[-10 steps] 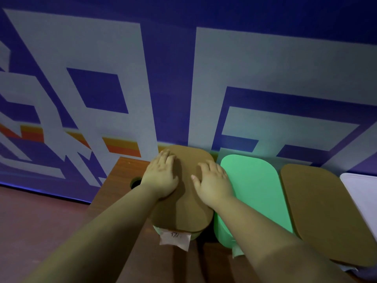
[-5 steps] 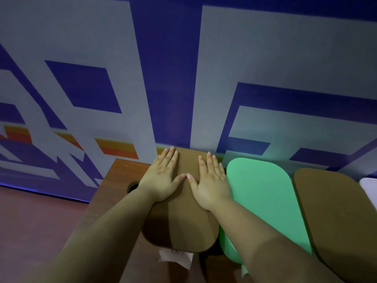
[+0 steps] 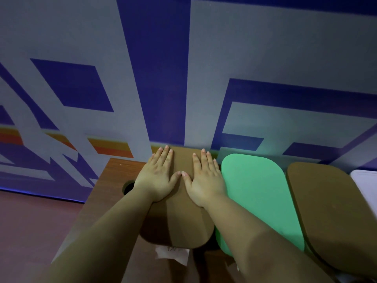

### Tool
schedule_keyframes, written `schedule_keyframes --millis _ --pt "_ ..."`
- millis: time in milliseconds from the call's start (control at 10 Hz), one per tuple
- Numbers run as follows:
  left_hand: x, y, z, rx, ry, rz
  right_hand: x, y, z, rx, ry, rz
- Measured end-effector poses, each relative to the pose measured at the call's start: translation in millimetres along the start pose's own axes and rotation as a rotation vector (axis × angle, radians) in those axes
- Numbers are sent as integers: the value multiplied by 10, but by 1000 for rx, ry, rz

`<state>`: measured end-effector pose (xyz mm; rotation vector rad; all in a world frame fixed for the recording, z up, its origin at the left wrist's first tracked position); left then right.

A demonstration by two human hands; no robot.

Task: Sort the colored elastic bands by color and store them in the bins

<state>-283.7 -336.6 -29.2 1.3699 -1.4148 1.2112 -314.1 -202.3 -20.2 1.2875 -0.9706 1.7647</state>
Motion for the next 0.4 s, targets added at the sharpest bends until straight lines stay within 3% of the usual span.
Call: schedule_keyframes --millis 400 --pt "367 -136 -255 0 93 4 510 -205 -97 33 -29 66"
Point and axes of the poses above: each hand's wrist, its own y-axis towards the middle knuckle, its own x-axis out of the back of the hand, z = x × y, the point moved 5 cm from there along y, towards the middle knuckle, and after that the axes turned 4 degrees about z, right-handed, at the moved point
